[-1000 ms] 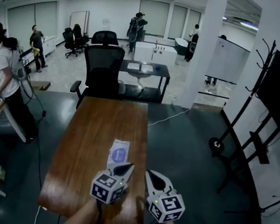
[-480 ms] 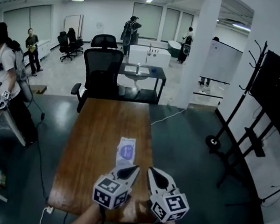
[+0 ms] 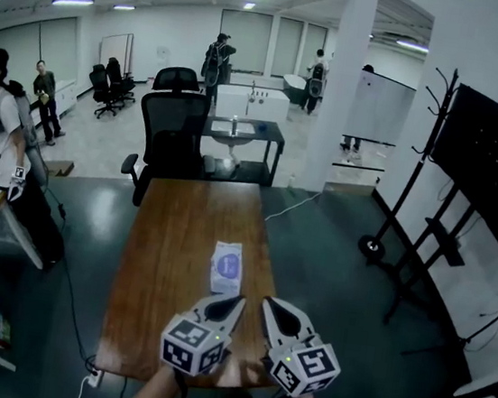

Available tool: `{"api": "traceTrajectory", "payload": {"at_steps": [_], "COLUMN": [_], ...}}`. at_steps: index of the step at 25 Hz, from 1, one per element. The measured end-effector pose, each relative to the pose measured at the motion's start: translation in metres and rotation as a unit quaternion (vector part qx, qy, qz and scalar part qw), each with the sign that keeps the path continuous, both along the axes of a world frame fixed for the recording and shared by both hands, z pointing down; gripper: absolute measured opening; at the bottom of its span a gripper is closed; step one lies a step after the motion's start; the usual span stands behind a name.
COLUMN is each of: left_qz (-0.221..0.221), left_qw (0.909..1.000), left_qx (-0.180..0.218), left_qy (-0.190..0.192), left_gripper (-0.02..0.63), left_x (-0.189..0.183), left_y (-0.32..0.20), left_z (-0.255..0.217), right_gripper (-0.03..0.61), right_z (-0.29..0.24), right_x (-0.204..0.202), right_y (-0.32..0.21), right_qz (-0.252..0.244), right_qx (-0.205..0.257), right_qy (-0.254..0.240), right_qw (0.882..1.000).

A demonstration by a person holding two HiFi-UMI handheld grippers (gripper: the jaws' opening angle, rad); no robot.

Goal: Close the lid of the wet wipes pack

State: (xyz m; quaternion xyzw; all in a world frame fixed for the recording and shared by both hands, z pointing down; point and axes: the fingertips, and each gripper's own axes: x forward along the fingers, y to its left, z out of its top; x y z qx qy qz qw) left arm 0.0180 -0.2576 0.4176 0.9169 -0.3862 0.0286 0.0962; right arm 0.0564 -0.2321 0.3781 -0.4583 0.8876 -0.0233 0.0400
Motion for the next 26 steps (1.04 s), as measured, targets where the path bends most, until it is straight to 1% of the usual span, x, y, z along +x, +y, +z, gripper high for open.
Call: {"api": "traceTrajectory", "payload": {"at_steps": [4, 12, 26], "left_qz": [0.009, 0.011, 0.014], "left_qw": [0.9999, 0.9999, 0.9999], "left_qx": [0.003, 0.009, 0.001], "left_qy": [0.007, 0.007, 0.007], "left_gripper": [0.005, 0.005, 0.005], "left_x": [-0.0002, -0.0024, -0.0003], "left_y": [0.008, 0.0117, 0.0057], "left_z": [-0.0038, -0.0043, 0.0006], "right_gripper": [0.009, 0.009, 0.009], "right_z": [0.0015, 0.0008, 0.0031], "right_x": [-0.0021, -0.0043, -0.0026], "right_y": [0.0055, 0.0082, 0.0002], "right_qz": [0.006, 0.008, 0.008], "right_qx": [0.001, 0.002, -0.005], "right_qy": [0.003, 0.003, 0.008], "right_qw": [1.0, 1.0, 1.0]}}
